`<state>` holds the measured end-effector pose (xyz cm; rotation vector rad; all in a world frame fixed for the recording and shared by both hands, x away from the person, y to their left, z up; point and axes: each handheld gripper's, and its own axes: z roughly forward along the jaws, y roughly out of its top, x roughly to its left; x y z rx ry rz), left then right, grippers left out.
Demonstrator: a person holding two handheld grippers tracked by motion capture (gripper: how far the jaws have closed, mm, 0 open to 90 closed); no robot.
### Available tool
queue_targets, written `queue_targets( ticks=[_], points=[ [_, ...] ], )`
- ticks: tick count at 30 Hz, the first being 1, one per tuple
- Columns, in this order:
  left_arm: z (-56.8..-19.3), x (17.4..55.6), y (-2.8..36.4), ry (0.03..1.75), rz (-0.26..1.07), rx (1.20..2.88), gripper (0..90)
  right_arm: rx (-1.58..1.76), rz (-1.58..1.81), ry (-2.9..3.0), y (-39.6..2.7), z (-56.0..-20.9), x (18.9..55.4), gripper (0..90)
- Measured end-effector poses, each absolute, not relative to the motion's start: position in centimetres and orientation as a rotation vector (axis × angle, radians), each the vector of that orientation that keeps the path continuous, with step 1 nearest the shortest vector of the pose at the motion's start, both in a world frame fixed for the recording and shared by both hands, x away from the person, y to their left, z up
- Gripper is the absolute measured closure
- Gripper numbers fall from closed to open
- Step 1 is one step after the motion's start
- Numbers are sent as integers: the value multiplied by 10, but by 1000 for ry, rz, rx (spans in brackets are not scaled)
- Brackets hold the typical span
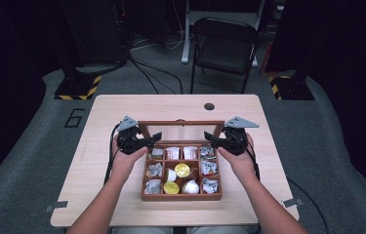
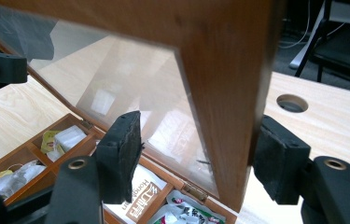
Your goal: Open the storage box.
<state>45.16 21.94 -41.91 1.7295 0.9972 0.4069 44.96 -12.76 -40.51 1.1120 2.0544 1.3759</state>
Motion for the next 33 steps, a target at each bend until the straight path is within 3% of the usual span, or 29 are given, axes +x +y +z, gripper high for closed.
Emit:
queue_targets(
  ticks=[33],
  points=[
    [-447, 471, 219, 1029, 378, 1727, 301, 1162, 1375, 2071, -126, -427, 471, 369]
  ],
)
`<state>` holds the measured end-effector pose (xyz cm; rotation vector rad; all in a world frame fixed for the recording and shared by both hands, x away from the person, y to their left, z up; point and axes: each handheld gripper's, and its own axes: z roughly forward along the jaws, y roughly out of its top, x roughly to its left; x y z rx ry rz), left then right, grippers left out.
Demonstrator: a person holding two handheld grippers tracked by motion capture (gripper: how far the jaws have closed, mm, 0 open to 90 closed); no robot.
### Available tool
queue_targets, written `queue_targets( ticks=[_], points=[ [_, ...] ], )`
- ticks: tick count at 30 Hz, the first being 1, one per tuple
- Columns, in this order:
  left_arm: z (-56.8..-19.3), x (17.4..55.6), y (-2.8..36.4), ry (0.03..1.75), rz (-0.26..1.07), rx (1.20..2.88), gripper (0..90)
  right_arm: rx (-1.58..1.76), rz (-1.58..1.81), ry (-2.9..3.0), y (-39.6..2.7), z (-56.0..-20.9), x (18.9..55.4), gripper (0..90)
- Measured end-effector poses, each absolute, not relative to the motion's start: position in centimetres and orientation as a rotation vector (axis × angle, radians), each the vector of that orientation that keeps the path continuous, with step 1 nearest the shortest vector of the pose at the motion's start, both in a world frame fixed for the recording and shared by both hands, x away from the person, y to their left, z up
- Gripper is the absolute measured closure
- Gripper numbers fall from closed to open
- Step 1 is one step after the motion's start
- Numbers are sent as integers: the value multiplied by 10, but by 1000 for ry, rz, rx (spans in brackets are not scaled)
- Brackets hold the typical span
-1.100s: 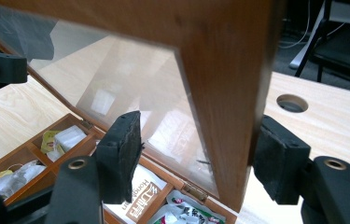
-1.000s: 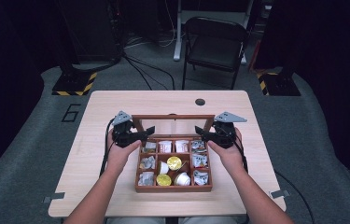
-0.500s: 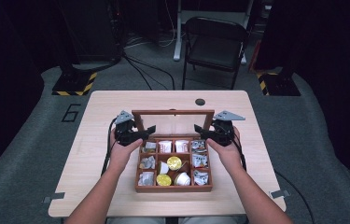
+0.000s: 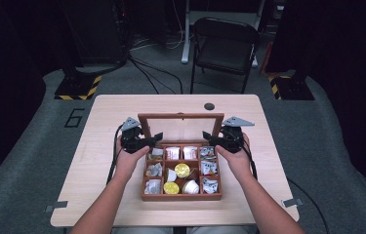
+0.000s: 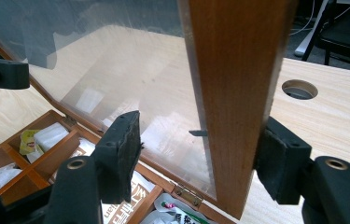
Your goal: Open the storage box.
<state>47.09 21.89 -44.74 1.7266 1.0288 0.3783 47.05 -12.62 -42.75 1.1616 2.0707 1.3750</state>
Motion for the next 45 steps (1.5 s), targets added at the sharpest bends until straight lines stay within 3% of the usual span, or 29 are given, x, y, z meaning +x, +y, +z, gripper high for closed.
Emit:
queue_targets(
  ticks=[25, 45],
  points=[
    [-468, 472, 221, 1024, 387, 1763, 323, 1241, 1342, 2123, -135, -460, 476, 438],
    [-473, 474, 219, 1052, 420, 1760, 365, 1255, 1332, 2103, -134, -465, 478, 457]
  ],
)
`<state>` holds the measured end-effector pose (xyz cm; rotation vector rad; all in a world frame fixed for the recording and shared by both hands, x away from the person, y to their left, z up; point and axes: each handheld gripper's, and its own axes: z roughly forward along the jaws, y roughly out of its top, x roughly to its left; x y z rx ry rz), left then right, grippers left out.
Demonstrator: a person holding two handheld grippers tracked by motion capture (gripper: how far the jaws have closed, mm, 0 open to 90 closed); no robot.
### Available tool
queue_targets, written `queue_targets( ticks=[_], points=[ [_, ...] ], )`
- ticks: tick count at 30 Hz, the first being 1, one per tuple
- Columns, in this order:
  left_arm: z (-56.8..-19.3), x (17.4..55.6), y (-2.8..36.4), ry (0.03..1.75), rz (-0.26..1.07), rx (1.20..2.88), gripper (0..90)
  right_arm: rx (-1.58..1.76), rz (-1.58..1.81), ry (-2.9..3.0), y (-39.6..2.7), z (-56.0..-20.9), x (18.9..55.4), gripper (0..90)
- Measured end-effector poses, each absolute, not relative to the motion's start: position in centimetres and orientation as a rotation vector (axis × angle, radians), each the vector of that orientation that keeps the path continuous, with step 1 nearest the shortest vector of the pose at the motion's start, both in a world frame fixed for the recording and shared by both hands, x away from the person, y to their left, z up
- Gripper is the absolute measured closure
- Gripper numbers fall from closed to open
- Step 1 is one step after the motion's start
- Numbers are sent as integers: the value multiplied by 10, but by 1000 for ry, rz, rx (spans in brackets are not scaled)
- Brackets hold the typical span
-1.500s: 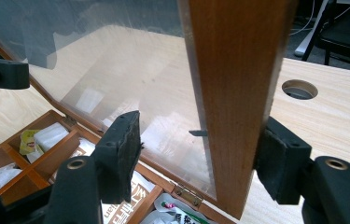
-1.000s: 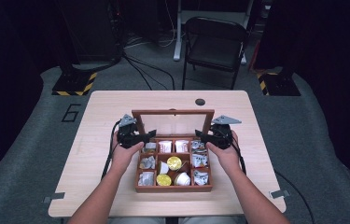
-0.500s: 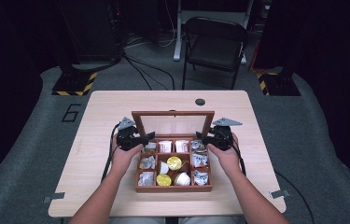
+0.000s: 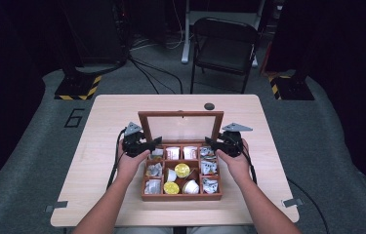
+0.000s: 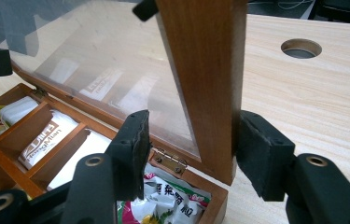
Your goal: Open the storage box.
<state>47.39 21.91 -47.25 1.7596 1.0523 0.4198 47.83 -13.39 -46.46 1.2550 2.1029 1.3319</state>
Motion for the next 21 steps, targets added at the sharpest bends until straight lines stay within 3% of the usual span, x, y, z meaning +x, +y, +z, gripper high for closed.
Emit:
queue_targets(
  ticks=[21],
  points=[
    [-475, 478, 205, 1171, 462, 1714, 319, 1284, 1282, 2067, -126, -468, 482, 432]
  ],
)
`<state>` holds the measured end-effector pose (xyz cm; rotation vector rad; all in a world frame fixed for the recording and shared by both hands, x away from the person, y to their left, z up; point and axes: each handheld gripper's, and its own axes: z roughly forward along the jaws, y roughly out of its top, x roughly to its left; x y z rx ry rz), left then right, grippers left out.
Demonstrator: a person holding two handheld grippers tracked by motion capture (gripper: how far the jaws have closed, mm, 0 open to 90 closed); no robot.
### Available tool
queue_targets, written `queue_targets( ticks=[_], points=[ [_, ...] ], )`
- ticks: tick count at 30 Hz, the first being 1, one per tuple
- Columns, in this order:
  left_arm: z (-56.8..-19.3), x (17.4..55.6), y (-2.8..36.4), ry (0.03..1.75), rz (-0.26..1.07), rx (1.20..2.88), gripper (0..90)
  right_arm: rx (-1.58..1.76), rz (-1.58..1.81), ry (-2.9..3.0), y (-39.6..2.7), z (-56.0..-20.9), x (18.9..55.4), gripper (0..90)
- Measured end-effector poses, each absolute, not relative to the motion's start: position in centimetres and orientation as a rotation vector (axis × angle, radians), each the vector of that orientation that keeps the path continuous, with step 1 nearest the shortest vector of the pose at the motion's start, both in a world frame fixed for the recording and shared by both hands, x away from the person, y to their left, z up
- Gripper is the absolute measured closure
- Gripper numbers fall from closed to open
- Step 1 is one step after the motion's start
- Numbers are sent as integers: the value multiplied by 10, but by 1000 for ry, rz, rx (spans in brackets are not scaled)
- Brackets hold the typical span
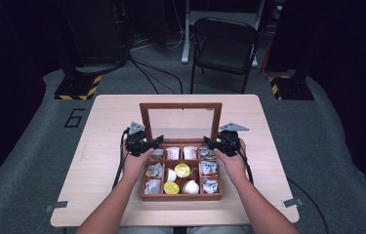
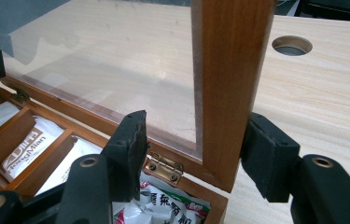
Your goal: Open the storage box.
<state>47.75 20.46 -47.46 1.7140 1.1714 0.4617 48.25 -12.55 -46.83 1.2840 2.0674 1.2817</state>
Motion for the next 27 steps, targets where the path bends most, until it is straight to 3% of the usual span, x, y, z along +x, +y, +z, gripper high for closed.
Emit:
queue_targets(
  ticks=[6, 27],
  points=[
    [-477, 483, 204, 1168, 496, 1747, 335, 1291, 1259, 2073, -125, -469, 488, 451],
    [-484, 504, 208, 1225, 381, 1734, 336, 1387, 1271, 2082, -126, -476, 506, 480]
  ],
)
